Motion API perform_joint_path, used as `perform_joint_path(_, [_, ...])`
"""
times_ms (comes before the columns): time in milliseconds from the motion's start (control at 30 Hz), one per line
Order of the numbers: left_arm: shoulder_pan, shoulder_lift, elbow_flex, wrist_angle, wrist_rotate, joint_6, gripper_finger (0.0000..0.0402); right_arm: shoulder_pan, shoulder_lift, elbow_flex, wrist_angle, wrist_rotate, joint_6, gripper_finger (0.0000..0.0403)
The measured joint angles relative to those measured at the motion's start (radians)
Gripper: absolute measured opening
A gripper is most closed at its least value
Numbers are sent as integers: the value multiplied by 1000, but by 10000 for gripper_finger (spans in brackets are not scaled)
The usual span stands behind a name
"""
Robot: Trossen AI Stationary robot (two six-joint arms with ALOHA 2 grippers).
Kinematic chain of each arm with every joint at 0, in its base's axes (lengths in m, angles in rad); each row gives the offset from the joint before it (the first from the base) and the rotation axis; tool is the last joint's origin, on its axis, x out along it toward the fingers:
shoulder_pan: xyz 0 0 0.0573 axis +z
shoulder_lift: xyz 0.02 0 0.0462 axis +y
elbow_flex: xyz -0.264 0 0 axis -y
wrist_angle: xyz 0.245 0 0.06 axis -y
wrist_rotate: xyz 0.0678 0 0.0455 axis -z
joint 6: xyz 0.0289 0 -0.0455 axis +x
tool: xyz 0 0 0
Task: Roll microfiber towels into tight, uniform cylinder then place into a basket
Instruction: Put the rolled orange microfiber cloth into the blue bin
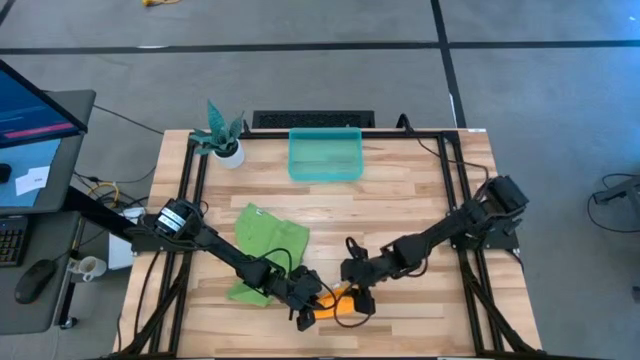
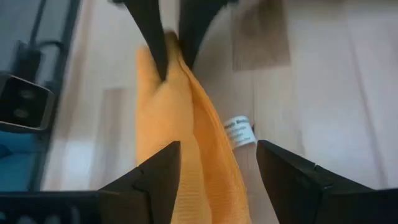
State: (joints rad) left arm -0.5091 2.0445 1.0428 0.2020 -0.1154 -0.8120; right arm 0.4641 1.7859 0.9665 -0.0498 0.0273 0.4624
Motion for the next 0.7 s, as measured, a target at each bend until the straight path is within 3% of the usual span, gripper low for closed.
perform_joint_path(300, [0,0,0,0,0,0,34,86,-132,-95,85,106,-29,234])
perform_joint_path(533, [0,0,0,0,0,0,34,139,-52,-137,269,154,-71,234])
perform_joint_path(700, [0,0,0,0,0,-1,34,126,2,-136,276,155,-88,234])
